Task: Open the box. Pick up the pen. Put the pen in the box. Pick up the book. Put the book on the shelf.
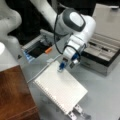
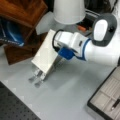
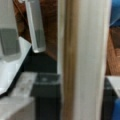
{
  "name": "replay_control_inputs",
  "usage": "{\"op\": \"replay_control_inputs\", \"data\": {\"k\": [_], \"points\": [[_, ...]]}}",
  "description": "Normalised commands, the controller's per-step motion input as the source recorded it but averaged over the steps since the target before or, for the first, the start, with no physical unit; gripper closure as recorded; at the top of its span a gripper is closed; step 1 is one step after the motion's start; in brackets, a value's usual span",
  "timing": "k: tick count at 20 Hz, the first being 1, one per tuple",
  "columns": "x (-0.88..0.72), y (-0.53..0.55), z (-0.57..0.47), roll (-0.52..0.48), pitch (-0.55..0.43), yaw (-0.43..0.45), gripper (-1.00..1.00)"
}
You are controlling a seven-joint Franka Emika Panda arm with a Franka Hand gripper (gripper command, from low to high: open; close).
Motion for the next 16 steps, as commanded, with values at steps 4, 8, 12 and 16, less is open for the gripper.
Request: {"op": "replay_control_inputs", "data": {"k": [4, 8, 12, 16], "points": [[0.19, 0.07, 0.25, -0.382, 0.04, 0.007, 1.0], [0.22, 0.15, 0.33, -0.328, 0.095, -0.055, 1.0], [0.2, 0.2, 0.39, -0.232, 0.117, -0.132, 1.0], [0.18, 0.23, 0.36, -0.14, 0.099, -0.235, 1.0]]}}
